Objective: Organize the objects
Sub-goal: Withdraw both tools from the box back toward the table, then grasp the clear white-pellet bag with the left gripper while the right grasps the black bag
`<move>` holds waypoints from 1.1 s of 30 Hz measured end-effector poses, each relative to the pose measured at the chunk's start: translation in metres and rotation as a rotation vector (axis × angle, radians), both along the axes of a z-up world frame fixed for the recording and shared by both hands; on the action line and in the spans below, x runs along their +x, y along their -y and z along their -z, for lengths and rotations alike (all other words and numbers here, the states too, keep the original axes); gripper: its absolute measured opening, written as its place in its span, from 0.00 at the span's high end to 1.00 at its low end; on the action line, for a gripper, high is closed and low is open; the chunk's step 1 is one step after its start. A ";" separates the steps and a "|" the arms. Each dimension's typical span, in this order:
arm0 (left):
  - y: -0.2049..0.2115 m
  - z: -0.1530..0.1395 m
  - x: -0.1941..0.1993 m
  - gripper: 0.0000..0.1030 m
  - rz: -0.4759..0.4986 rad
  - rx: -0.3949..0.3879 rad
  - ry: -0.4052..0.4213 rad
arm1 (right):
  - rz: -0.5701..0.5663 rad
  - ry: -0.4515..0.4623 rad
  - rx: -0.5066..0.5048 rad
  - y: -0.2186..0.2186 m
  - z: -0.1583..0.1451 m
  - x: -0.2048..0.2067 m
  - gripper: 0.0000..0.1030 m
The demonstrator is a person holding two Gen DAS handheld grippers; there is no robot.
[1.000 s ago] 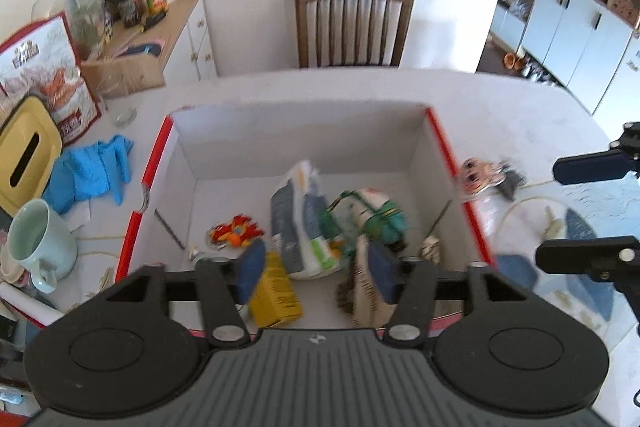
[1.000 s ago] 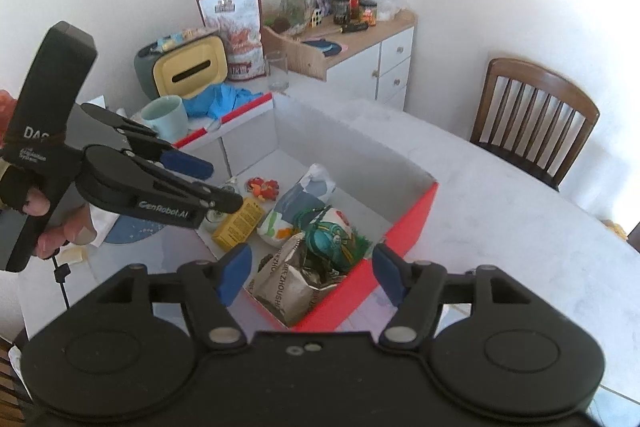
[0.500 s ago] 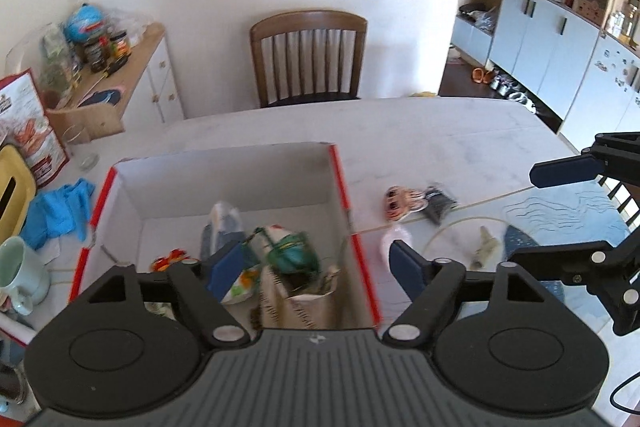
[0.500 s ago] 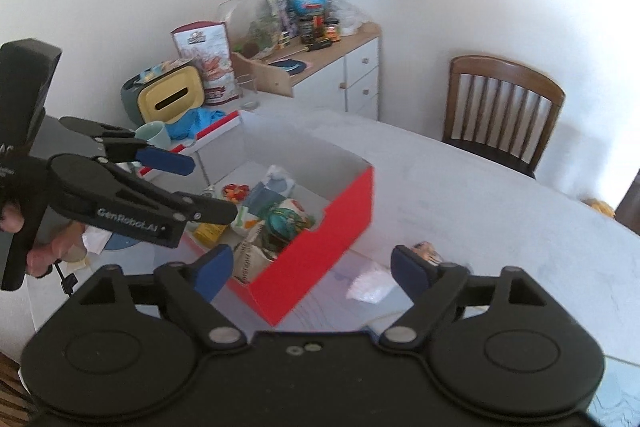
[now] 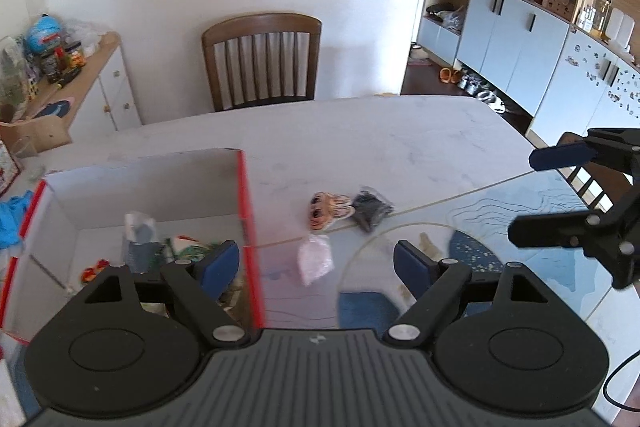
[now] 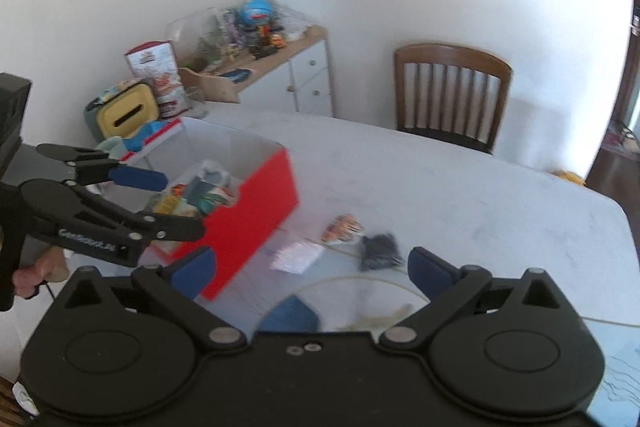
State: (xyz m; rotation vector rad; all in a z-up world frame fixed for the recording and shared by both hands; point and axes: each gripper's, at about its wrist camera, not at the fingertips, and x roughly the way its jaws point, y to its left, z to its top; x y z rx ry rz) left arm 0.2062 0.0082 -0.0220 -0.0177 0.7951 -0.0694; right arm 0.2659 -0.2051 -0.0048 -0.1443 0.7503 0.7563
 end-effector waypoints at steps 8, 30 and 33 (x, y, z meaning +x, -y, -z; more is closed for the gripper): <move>0.038 0.032 0.012 0.18 -0.046 0.041 0.003 | 0.059 -0.019 -0.039 0.025 0.018 0.023 0.01; 0.073 0.128 0.074 0.18 -0.234 0.157 -0.022 | 0.005 -0.125 -0.160 -0.002 0.091 0.096 0.06; 0.071 0.136 0.079 0.18 -0.268 0.169 -0.022 | -0.002 -0.137 -0.171 -0.012 0.100 0.107 0.06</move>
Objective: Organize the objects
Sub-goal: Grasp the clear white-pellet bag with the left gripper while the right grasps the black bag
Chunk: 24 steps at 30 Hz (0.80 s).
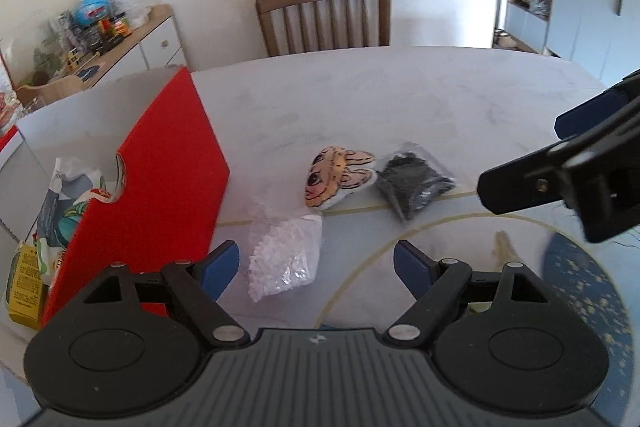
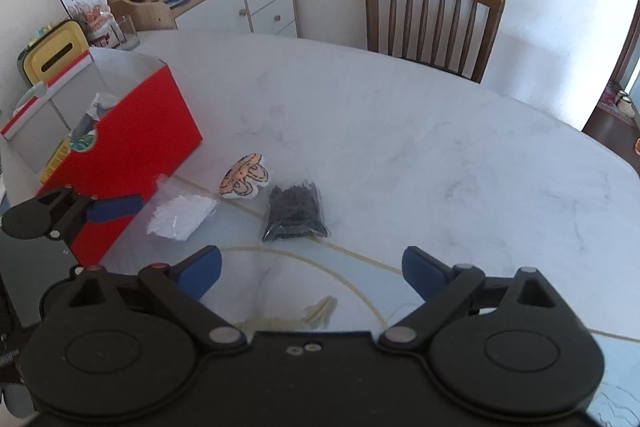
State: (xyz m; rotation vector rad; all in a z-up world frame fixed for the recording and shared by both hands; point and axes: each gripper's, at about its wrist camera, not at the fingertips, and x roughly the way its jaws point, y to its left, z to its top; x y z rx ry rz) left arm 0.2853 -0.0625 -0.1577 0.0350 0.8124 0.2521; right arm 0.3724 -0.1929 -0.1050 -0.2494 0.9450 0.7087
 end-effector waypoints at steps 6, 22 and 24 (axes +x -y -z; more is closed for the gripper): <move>-0.010 0.013 0.010 0.18 -0.030 -0.016 -0.025 | 0.028 -0.057 -0.001 -0.021 0.021 0.022 0.14; -0.018 0.019 0.016 0.44 -0.051 -0.065 -0.017 | 0.011 -0.082 -0.081 -0.054 0.056 0.036 0.38; -0.018 0.018 0.016 0.50 -0.053 -0.068 -0.016 | 0.007 -0.069 -0.086 -0.055 0.056 0.034 0.44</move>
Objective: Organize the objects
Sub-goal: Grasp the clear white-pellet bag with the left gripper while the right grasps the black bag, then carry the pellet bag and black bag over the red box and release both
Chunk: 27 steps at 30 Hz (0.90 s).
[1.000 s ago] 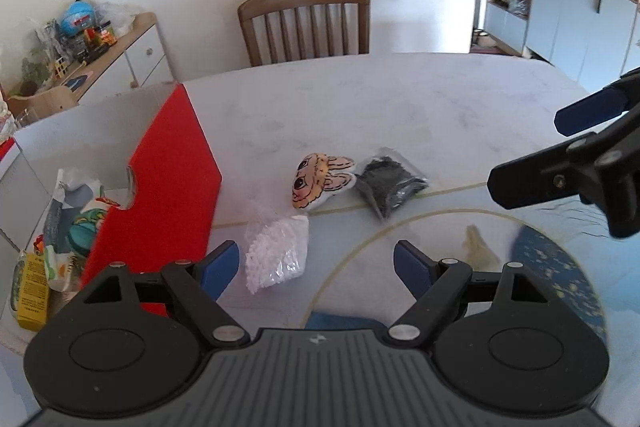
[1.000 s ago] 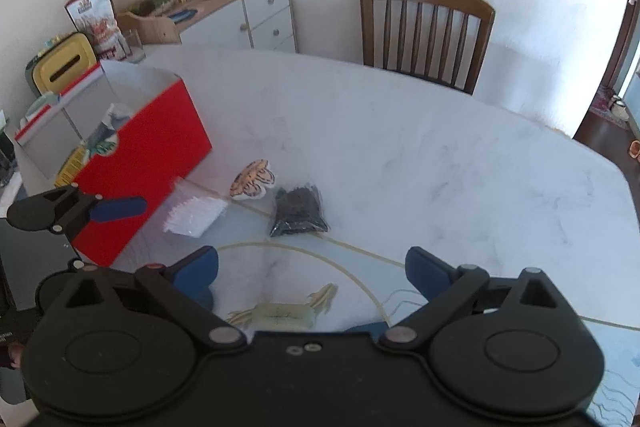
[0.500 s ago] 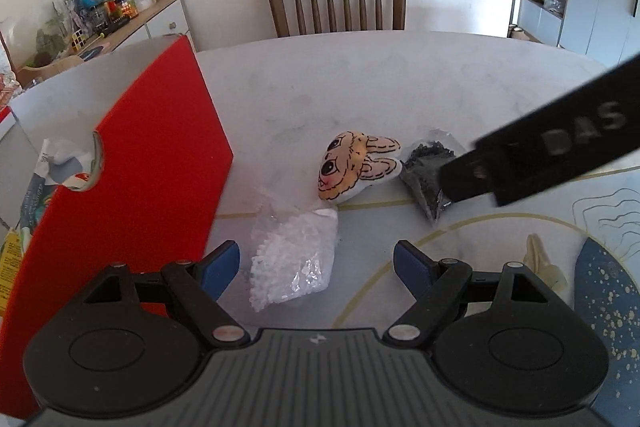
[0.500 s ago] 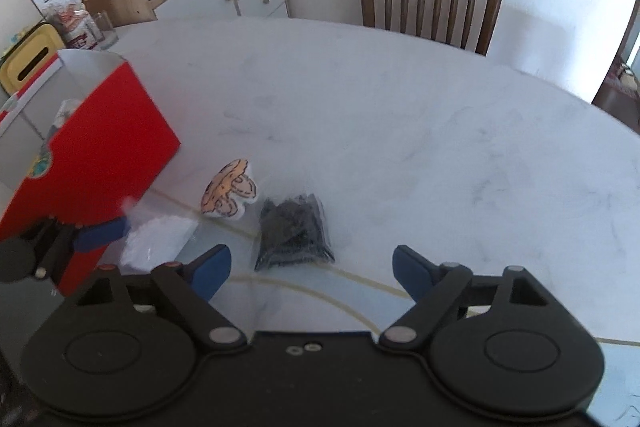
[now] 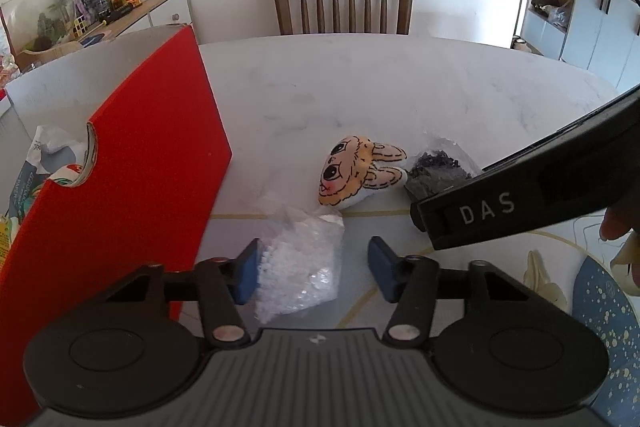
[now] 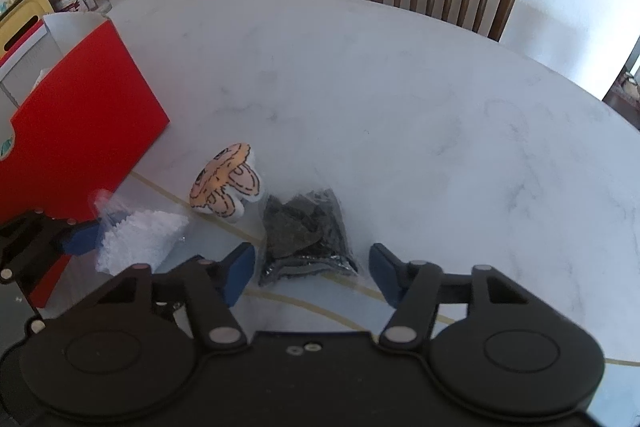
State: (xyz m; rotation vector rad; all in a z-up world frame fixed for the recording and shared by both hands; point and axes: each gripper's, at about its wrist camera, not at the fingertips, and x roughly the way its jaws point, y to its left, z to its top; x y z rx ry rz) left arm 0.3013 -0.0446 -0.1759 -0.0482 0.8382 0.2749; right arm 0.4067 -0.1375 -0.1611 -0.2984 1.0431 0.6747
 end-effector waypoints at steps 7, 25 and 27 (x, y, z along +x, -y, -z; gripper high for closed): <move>0.000 -0.002 0.000 0.67 0.008 -0.001 -0.007 | -0.008 0.031 -0.018 0.003 -0.003 -0.005 0.56; 0.000 -0.029 -0.027 0.69 0.054 -0.071 -0.004 | 0.015 0.053 0.035 0.038 -0.029 -0.046 0.74; 0.000 -0.036 -0.034 0.69 0.062 -0.081 0.004 | 0.017 0.049 0.042 0.044 -0.036 -0.053 0.74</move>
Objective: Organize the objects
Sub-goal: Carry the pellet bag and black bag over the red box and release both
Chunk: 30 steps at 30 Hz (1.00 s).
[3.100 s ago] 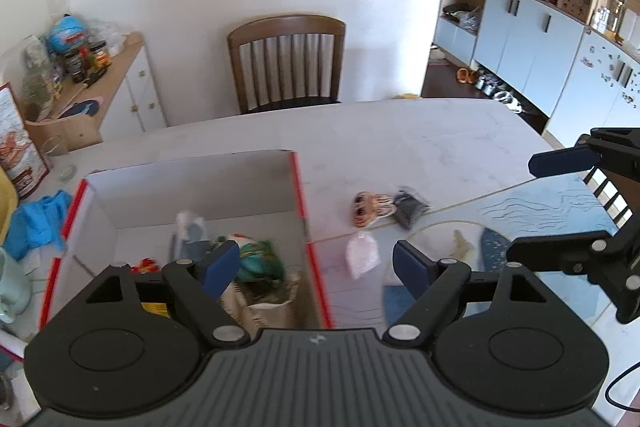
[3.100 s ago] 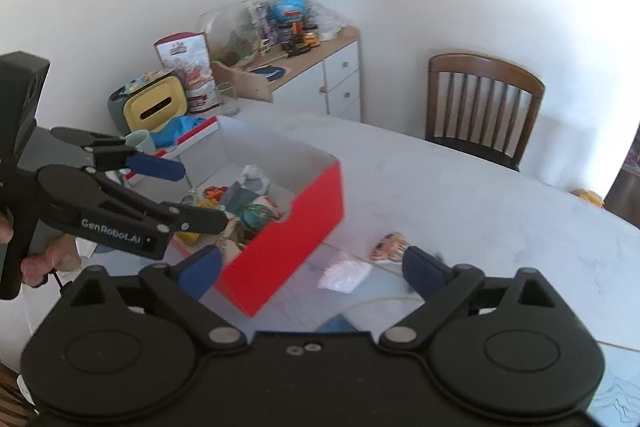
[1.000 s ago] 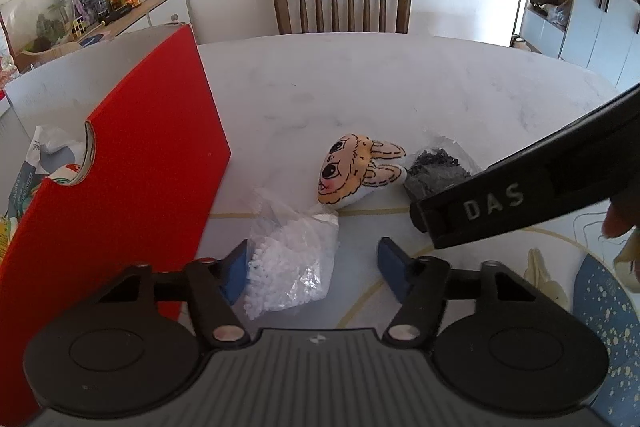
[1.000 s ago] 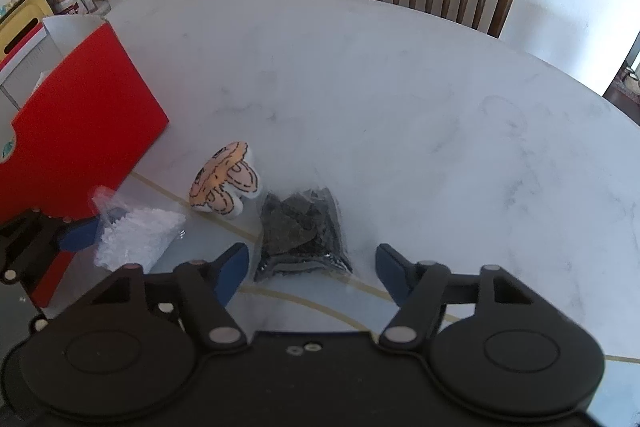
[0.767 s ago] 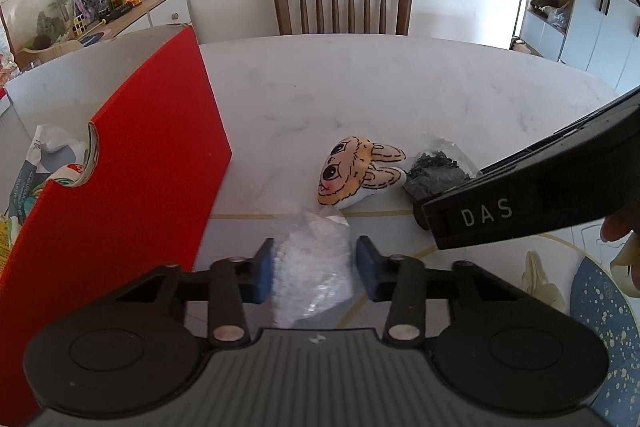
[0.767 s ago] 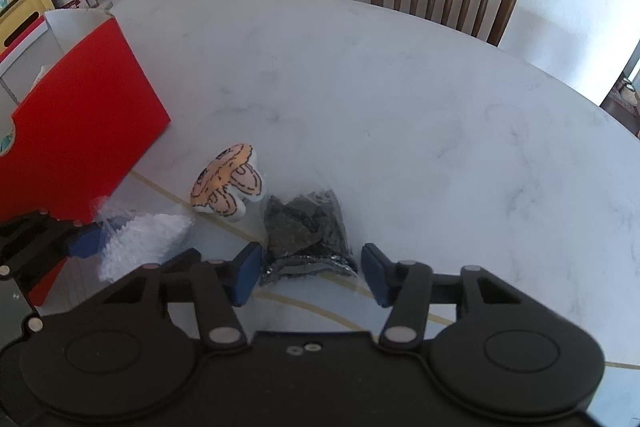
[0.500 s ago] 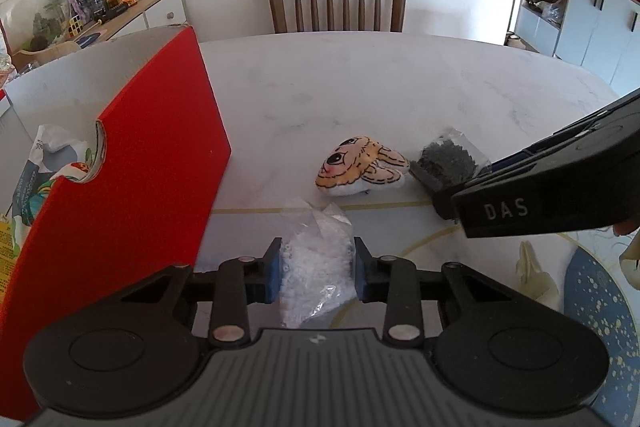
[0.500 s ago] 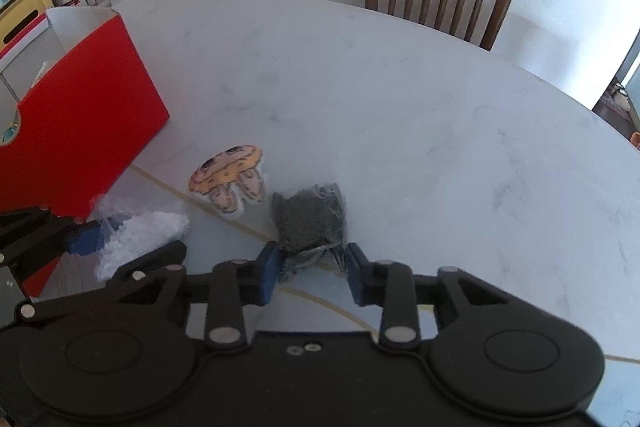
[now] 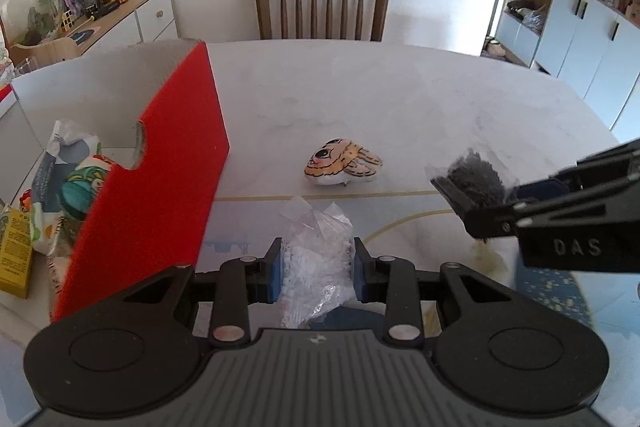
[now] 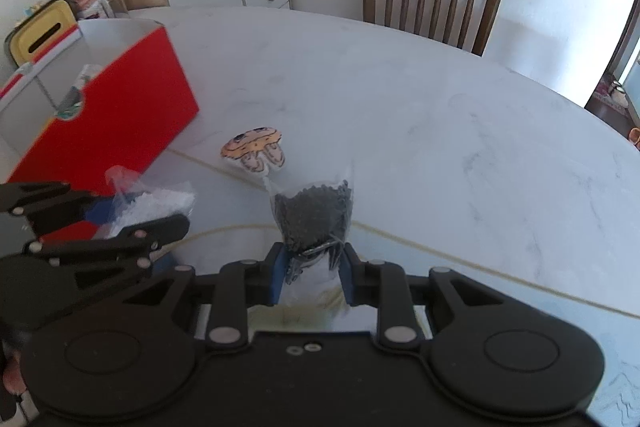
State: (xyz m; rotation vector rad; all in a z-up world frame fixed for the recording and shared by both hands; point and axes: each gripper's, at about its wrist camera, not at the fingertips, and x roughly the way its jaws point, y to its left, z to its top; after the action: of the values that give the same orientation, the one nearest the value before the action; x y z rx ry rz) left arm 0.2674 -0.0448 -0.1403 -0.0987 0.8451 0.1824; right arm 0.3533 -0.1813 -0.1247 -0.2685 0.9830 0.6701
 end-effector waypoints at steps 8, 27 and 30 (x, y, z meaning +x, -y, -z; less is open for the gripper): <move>0.003 -0.028 -0.023 0.69 0.042 -0.042 0.025 | -0.008 0.014 0.007 0.012 -0.034 -0.031 0.74; -0.015 -0.085 -0.070 0.69 0.099 -0.105 0.068 | -0.013 0.081 0.068 0.009 -0.101 -0.091 0.74; -0.024 -0.092 -0.076 0.69 0.108 -0.106 0.076 | -0.018 0.091 0.078 0.003 -0.108 -0.098 0.74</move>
State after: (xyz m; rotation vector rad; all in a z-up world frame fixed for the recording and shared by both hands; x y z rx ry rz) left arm 0.1918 -0.0212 -0.0486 -0.1576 0.7823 0.0318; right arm 0.2548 -0.1843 -0.0169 -0.2375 0.8665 0.7048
